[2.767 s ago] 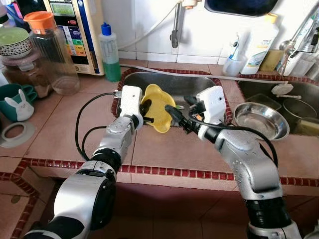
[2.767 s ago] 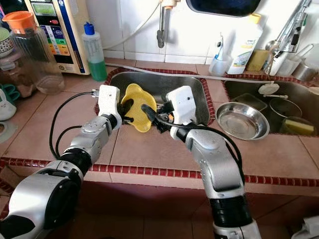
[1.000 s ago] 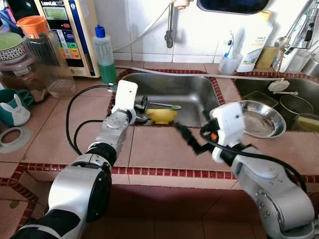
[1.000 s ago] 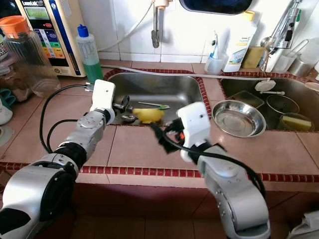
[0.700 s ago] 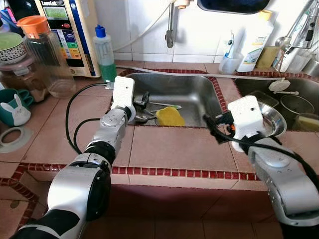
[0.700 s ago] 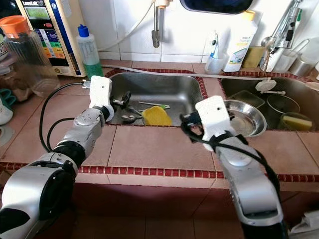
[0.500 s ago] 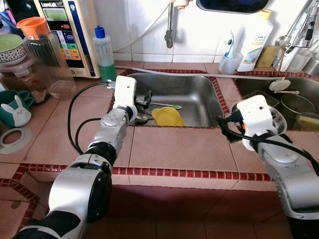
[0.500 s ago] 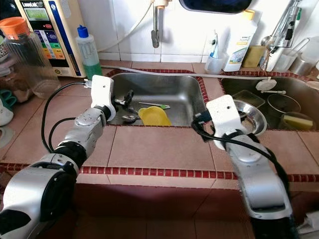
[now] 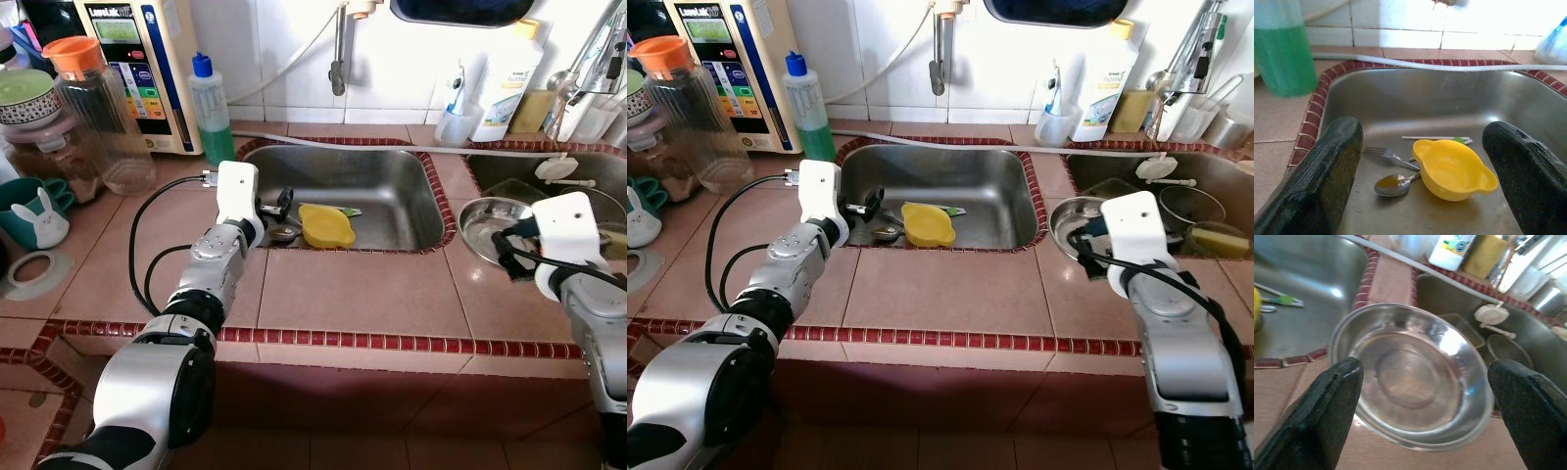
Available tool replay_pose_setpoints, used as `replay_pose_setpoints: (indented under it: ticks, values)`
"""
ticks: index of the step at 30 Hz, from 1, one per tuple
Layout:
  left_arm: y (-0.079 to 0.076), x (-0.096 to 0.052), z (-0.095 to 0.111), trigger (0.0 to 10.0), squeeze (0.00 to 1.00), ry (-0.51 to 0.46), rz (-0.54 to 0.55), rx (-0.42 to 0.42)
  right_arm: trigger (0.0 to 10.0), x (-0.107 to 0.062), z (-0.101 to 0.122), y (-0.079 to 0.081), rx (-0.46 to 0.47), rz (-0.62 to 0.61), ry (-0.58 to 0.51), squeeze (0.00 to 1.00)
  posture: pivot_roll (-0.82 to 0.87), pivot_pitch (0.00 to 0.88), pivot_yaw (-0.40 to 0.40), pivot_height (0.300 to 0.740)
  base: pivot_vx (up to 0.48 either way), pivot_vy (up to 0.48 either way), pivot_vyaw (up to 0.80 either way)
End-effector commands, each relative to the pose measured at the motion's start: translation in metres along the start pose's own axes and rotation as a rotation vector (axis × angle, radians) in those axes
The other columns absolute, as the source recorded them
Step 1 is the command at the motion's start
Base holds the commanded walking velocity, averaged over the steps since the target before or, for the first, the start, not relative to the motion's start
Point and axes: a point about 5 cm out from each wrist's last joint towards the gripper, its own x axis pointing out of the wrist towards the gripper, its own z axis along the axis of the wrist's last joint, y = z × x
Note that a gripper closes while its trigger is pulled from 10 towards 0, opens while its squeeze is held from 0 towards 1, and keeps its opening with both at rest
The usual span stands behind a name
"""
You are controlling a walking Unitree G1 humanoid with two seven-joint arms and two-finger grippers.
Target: Kitchen organization
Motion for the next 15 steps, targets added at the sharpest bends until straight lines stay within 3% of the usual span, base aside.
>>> replay_pose_setpoints:
  ticks: [1,4,11,13,15]
  values:
    - [0.002,-0.001,0.0,10.0,0.0,0.008,-0.005,-0.006,10.0,-0.001,0.003,0.007,0.035,0.064,-0.011,0.0,0.01,0.0,0.051,0.74,0.0,0.0,0.0]
    - [0.002,-0.001,-0.003,10.0,0.0,0.03,-0.009,-0.004,10.0,-0.003,-0.002,0.017,0.028,0.141,0.014,0.0,0.0,0.0,0.052,0.74,0.0,0.0,0.0]
    - [0.003,-0.002,-0.004,10.0,0.0,0.036,-0.006,-0.01,10.0,-0.004,-0.02,0.023,-0.022,0.213,0.085,0.0,0.01,0.0,0.049,0.74,0.0,0.0,0.0]
    - [0.004,-0.002,-0.004,10.0,0.0,0.04,-0.005,-0.012,10.0,-0.003,-0.029,0.021,-0.129,0.219,0.11,0.0,0.01,0.0,0.049,0.74,0.0,0.0,0.0]
    - [0.005,-0.002,-0.004,10.0,0.0,0.04,-0.005,-0.012,10.0,-0.002,-0.031,0.02,-0.163,0.215,0.112,0.0,0.01,0.0,0.049,0.74,0.0,0.0,0.0]
